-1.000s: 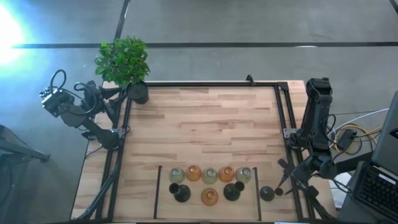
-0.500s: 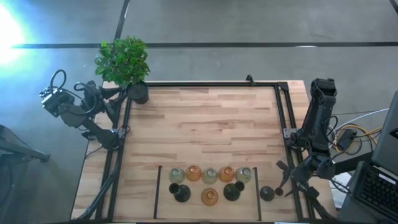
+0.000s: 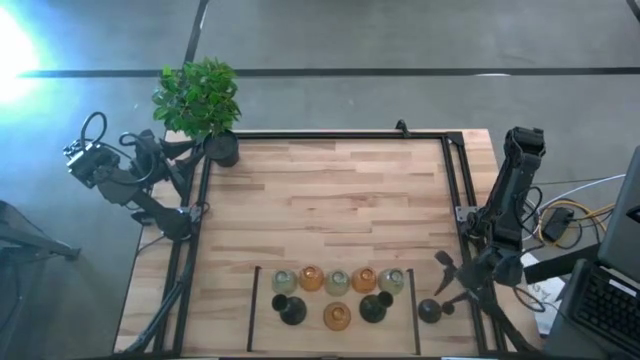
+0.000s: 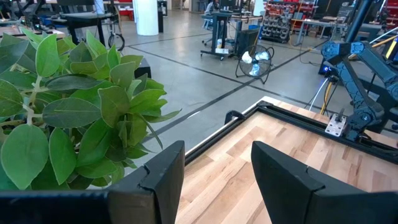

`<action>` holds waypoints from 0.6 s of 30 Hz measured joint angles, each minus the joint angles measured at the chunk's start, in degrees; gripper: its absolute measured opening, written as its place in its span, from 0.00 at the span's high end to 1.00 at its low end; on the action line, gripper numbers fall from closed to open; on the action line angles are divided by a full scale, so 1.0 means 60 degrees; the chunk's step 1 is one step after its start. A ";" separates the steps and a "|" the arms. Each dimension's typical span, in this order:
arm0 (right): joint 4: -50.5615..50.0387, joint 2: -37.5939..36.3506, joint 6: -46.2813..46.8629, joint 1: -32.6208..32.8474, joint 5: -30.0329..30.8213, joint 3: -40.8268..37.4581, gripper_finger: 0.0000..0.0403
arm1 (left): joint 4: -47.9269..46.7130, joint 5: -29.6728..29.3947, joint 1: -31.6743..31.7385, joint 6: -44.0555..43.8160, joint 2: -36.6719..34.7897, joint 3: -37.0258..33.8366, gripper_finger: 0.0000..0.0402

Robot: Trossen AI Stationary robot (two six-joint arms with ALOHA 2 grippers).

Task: Pick & Place candle stick holders
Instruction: Put the black candle holder on the shelf

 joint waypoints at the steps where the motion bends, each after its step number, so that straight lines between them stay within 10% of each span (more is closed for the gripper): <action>1: -0.0059 0.0014 -0.0001 -0.0008 -0.0025 -0.0009 0.65 | 0.0000 0.0000 -0.0001 -0.0001 0.0000 0.0000 0.53; 18: 0.0124 0.0051 0.0055 -0.0070 -0.0706 -0.0002 0.67 | 0.0001 0.0000 -0.0004 -0.0002 0.0000 0.0000 0.53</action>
